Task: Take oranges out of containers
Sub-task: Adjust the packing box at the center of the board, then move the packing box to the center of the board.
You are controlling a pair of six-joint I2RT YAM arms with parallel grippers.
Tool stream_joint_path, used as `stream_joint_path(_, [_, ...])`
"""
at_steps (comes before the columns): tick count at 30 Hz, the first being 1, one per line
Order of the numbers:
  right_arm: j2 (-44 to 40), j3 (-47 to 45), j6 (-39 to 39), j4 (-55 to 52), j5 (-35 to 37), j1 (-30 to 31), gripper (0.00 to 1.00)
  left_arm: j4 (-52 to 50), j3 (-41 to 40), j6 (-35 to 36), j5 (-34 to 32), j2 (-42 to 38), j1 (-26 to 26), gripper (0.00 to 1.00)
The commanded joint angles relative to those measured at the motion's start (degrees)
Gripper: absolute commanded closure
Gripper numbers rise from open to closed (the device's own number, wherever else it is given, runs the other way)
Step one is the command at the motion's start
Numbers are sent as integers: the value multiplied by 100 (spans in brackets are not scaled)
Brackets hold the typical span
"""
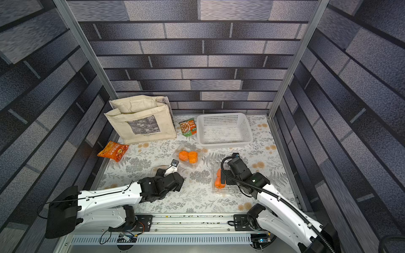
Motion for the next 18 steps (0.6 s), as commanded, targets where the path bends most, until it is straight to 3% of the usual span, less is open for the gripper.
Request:
stream_joint_path(1, [-172,94,-64,-87,-15,-52,0,-407,484,-40,-610,-316,-457,0])
stream_joint_path(6, [-434,-47,-90,86,-754,-595,3,-288,1067,-178,-281,37,-659,0])
stream_joint_path(11, [-637,-309,-80,332,-1559,-1399,9,306,1442,-269,313,1063,-678,0])
stream_joint_path(14, [-613,-418,43,478,-1831,-1582,11,558,1855,-210,666,1706,-768,0])
stream_joint_path(18, [-421,-464,70,496,-1880,-1594,25,913,2105,-208,1080,2144,-798,1])
